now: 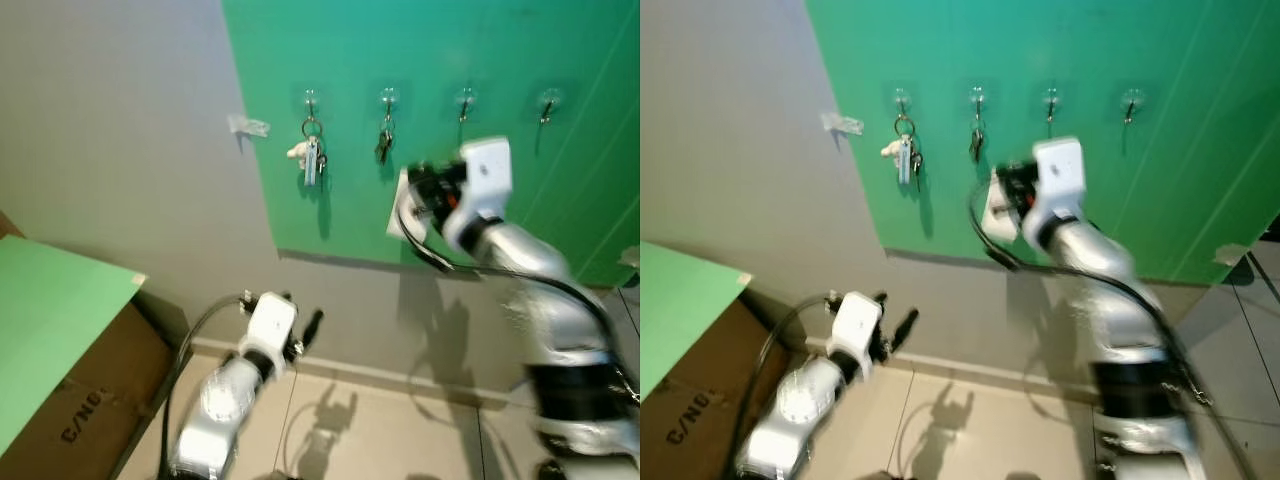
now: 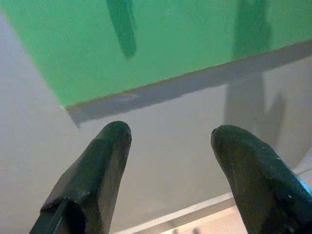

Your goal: Hang keys on a hook

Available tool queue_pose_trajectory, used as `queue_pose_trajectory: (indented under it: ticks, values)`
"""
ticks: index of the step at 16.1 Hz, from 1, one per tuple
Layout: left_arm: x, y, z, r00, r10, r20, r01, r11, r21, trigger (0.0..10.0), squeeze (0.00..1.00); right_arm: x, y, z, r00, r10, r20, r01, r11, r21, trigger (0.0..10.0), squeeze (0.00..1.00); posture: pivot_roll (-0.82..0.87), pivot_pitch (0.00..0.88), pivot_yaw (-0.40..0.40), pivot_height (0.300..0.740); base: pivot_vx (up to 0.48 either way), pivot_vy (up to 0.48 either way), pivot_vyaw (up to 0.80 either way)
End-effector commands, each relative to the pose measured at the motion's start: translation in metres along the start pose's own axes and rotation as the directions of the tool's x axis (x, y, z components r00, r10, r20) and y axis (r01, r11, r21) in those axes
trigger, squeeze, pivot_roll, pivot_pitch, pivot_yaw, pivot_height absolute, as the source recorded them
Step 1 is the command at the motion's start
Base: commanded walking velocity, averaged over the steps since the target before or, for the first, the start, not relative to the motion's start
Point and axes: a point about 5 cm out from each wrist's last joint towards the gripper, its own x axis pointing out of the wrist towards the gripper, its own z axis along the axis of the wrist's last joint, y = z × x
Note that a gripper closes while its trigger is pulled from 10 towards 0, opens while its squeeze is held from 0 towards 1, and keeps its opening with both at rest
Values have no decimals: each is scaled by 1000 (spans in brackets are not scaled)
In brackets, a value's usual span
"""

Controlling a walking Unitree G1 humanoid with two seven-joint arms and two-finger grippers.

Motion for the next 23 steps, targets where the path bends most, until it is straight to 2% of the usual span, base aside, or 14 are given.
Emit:
queue_pose_trajectory:
  ticks: [1,2,4,5,7,8,9,10,11,13,17,18,19,23]
  values:
    - [4,11,6,999,-30,-13,30,999,32,10000,0,-4,-9,11,999,31,26,-32,999,15,10000,0,-243,0,105,740,0,0,0]
    - [6,15,12,998,-56,6,55,998,29,10000,0,-5,-11,14,999,47,25,-48,999,12,10000,0,-244,0,105,740,0,0,0]
    - [14,39,47,984,-161,75,152,983,105,10000,0,-9,-14,30,984,172,45,-171,985,-11,10000,0,-246,0,108,740,0,0,0]
    - [15,40,52,979,-185,85,176,978,112,10000,0,-10,-13,31,981,190,45,-189,982,-15,10000,0,-246,0,108,740,0,0,0]
    - [19,44,75,947,-306,101,293,948,126,10000,0,-15,-8,35,952,306,22,-304,951,-46,10000,0,-246,0,109,740,0,0,0]
    - [18,43,87,905,-417,87,405,905,130,10000,0,-18,1,34,918,396,-2,-396,916,-61,10000,0,-247,0,113,740,0,0,0]
    - [17,41,92,881,-468,72,455,879,144,10000,0,-20,7,32,896,444,-14,-444,894,-62,10000,0,-249,0,114,740,0,0,0]
    - [18,41,92,875,-479,66,466,872,151,10000,537,-20,8,32,889,458,-18,-458,887,-63,10000,0,-249,0,114,740,0,0,0]
    - [15,39,90,846,-533,35,521,837,166,10000,1000,-23,16,28,864,502,-36,-503,862,-62,10000,0,-254,0,117,740,0,0,0]
    - [8,35,89,806,-592,7,584,796,160,10000,1000,-26,20,23,844,534,-48,-536,842,-60,10000,0,-256,0,118,740,0,0,0]
    - [6,31,97,791,-611,36,601,786,146,10000,1000,-27,24,23,825,563,-44,-564,824,-49,10000,0,-253,0,114,740,0,0,0]
    - [8,33,102,802,-595,54,583,799,145,10000,224,-28,26,25,817,576,-36,-577,815,-46,10000,0,-248,0,111,740,0,0,0]
    - [8,35,106,800,-596,68,581,799,156,10000,0,-28,28,27,810,586,-33,-587,808,-51,10000,0,-248,0,111,740,0,0,0]
    - [12,31,122,790,-598,136,584,801,126,10000,0,-28,42,31,782,624,-10,-623,780,-52,10000,0,-249,0,109,740,0,0,0]
